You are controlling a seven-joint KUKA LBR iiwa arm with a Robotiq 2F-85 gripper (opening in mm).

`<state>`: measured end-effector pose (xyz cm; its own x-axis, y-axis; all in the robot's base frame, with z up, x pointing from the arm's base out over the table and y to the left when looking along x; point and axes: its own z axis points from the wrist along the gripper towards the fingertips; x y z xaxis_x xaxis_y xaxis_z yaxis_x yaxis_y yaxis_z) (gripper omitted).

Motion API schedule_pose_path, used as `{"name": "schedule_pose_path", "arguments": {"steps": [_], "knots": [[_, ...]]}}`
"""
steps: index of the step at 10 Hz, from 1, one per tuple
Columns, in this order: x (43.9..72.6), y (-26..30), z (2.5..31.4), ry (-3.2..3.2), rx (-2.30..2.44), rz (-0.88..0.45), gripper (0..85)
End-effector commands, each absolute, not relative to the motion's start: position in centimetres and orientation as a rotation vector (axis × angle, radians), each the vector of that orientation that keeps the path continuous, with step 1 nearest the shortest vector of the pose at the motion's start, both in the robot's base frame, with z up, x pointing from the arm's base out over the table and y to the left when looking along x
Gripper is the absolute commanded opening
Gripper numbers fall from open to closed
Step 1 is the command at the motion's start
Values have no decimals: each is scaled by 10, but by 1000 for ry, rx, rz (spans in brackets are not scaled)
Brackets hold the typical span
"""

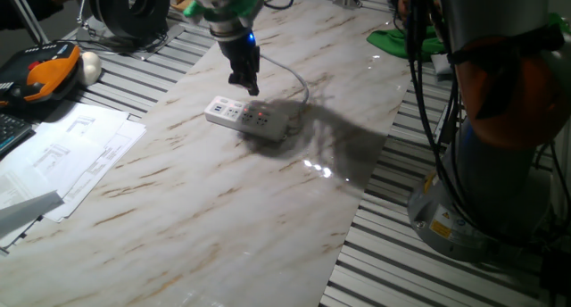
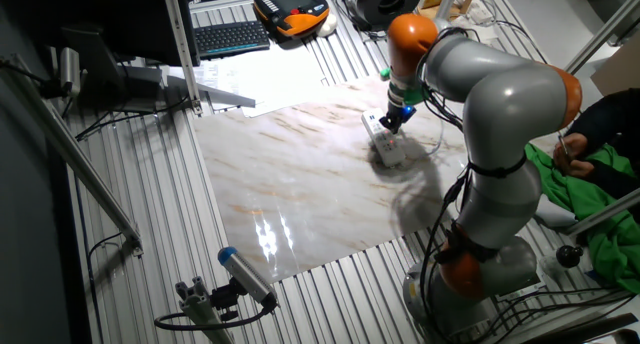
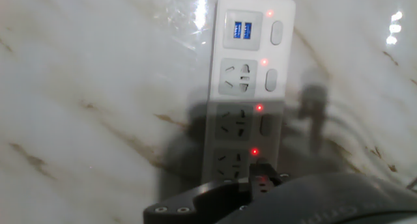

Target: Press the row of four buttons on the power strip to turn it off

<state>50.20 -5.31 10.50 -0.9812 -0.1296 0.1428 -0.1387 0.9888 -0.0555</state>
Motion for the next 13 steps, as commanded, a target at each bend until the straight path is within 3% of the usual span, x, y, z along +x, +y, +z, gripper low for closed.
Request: {"name": "schedule_pose_path", "arguments": {"steps": [1, 4, 6, 7, 10, 13], "knots": [[500, -53, 84, -3005, 216, 132, 0], [492, -56, 74, -3001, 244, 126, 0], [494, -66, 92, -2897, 193, -103, 0], [492, -69, 101, -2890, 201, -81, 0], [490, -62, 90, -2944, 226, 33, 0], [488, -64, 88, -2950, 243, 58, 0]]}}
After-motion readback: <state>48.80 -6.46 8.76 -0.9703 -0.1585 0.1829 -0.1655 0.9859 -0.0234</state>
